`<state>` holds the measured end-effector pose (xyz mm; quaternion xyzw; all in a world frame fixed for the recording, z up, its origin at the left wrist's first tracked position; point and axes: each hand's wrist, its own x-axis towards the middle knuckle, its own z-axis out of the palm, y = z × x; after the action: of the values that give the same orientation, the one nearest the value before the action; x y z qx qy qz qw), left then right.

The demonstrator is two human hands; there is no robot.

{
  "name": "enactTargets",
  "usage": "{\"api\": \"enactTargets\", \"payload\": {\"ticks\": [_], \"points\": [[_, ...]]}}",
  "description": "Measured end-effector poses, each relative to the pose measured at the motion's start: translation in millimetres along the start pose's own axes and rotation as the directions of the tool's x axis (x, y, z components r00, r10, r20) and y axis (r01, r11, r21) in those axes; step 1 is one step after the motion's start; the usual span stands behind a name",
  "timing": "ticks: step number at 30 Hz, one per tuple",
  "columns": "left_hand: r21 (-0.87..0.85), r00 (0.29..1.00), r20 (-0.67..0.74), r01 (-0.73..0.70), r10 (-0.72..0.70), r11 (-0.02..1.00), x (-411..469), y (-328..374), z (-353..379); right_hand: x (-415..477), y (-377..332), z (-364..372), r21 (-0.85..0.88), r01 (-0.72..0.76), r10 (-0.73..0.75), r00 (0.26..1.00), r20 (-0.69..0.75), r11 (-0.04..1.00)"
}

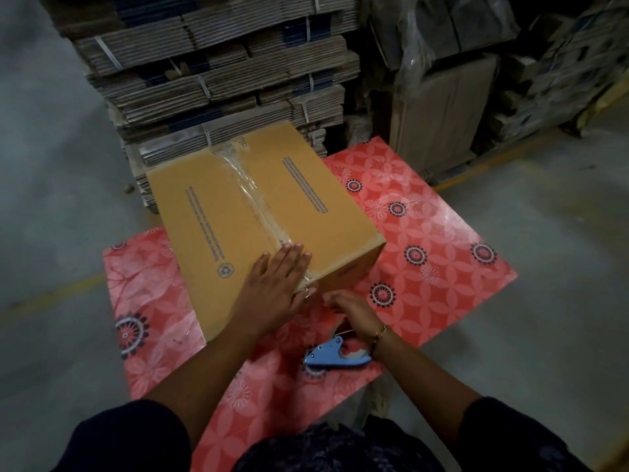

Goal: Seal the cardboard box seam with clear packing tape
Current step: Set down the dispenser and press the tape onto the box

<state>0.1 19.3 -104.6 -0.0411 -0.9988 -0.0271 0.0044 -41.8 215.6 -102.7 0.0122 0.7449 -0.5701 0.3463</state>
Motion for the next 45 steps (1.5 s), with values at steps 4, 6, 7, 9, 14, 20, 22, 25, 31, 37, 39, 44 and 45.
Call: {"api": "enactTargets", "payload": {"ticks": [4, 6, 7, 9, 14, 20, 22, 25, 31, 37, 39, 44, 45], "points": [[0.013, 1.0, 0.005, 0.0, 0.0, 1.0, -0.3, -0.5, 1.5, 9.5, -15.0, 11.1, 0.236, -0.276, 0.254, 0.96, 0.119, 0.932], [0.015, 1.0, 0.006, -0.001, 0.001, 1.0, 0.5, -0.3, 1.6, 9.8, -11.8, 8.5, 0.29, -0.276, 0.252, 0.96, 0.118, 0.916], [0.015, 1.0, 0.01, -0.002, 0.002, 1.0, 0.8, -0.3, 1.0, 10.0, -10.7, 6.7, 0.325, -0.251, 0.228, 0.968, 0.109, 0.912], [0.018, 1.0, 0.014, -0.006, 0.006, 1.0, 1.0, -0.4, 0.8, 8.8, -10.8, 4.7, 0.343, -0.204, 0.187, 0.979, 0.082, 0.917], [0.027, 1.0, 0.006, -0.008, 0.008, 1.0, 1.1, -1.4, 2.8, 8.1, -11.9, 4.2, 0.281, -0.172, 0.156, 0.985, 0.077, 0.944], [0.051, 1.0, -0.002, -0.013, 0.013, 0.999, 0.6, -1.4, 4.7, 3.8, -14.1, 8.3, 0.194, -0.122, 0.123, 0.992, 0.009, 0.973], [0.061, 1.0, -0.006, -0.019, 0.019, 0.998, -0.2, -1.7, 5.8, 3.1, -13.5, 7.5, 0.178, -0.111, 0.116, 0.993, -0.019, 0.978], [0.073, 0.999, -0.024, -0.021, 0.023, 0.997, -1.1, -0.6, 3.5, 2.8, -12.2, 7.1, 0.139, -0.092, 0.099, 0.994, -0.049, 0.986], [0.135, 0.973, -0.155, -0.15, 0.17, 0.98, -9.6, 1.0, 0.2, 7.8, -9.4, 9.3, 0.077, -0.041, 0.047, 0.995, -0.085, 0.996], [0.252, 0.804, -0.353, -0.41, 0.478, 0.877, -17.6, 0.3, 2.2, 14.3, -5.8, 10.7, 0.075, -0.01, 0.015, 0.997, -0.069, 0.997], [0.257, 0.795, -0.361, -0.417, 0.487, 0.872, -18.0, -0.4, 3.0, 18.2, -2.4, 12.1, 0.079, -0.012, 0.018, 0.997, -0.08, 0.997], [0.238, 0.829, -0.325, -0.393, 0.454, 0.888, -16.5, -3.8, 6.5, 25.9, 6.2, 19.5, 0.012, 0.051, -0.049, 0.987, -0.151, 0.999], [0.228, 0.839, -0.321, -0.382, 0.44, 0.895, -15.9, -3.5, 6.3, 27.4, 7.2, 21.7, -0.014, 0.067, -0.068, 0.983, -0.171, 0.998]]}}
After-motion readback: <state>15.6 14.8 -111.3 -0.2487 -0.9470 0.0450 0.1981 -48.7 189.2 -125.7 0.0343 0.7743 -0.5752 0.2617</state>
